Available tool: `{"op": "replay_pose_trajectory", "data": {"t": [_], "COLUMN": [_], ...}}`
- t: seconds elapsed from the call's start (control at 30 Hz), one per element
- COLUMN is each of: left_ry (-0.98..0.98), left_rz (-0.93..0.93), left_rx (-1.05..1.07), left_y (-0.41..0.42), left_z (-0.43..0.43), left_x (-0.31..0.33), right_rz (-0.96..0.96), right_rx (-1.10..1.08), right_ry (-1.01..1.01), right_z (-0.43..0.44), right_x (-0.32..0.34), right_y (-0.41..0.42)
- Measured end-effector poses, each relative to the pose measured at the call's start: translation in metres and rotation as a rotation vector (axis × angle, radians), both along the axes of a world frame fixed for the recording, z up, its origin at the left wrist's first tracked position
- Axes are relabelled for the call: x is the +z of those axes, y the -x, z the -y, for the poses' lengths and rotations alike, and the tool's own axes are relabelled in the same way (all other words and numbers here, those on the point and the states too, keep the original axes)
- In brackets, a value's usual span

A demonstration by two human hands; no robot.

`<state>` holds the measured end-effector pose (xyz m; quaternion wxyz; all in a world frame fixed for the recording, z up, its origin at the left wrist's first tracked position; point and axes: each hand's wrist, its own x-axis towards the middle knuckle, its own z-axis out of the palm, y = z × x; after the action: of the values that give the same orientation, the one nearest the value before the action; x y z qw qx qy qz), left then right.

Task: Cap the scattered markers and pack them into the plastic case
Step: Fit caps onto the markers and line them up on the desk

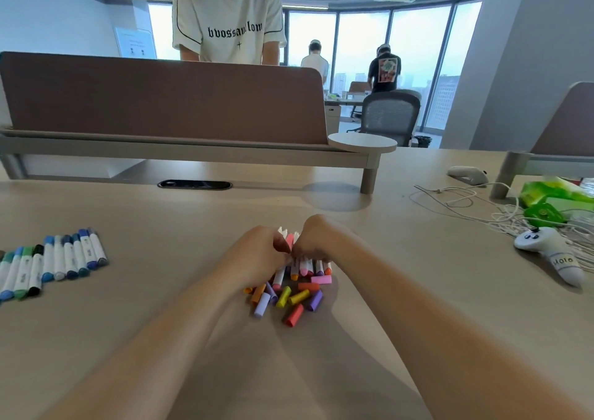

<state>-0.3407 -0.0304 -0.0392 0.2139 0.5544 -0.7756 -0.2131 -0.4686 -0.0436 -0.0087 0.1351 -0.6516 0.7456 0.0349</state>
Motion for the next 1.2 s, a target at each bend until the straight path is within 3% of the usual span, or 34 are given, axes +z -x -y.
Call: {"op": "replay_pose_trajectory", "data": {"t": [0.2, 0.5, 0.73, 1.07, 1.2], "left_ry": [0.014, 0.016, -0.004, 0.114, 0.135], "left_rz": [-0.003, -0.036, 0.04, 0.105, 0.214], "left_rx": [0.017, -0.048, -0.185, -0.229, -0.186], "left_y": [-0.004, -0.004, -0.004, 0.022, 0.035], "left_z": [-0.001, -0.008, -0.011, -0.014, -0.018], "left_x": [-0.001, 0.004, 0.007, 0.001, -0.004], "right_rz": [0.043, 0.412, 0.567, 0.614, 0.626], "right_rx": [0.012, -0.102, -0.113, -0.115, -0.133], "right_ry": [0.012, 0.039, 0.079, 0.133, 0.164], "right_z": [-0.002, -0.027, -0.028, -0.033, -0.041], "right_x": [-0.001, 0.014, 0.013, 0.009, 0.008], "right_y": [0.002, 0.021, 0.031, 0.051, 0.065]}}
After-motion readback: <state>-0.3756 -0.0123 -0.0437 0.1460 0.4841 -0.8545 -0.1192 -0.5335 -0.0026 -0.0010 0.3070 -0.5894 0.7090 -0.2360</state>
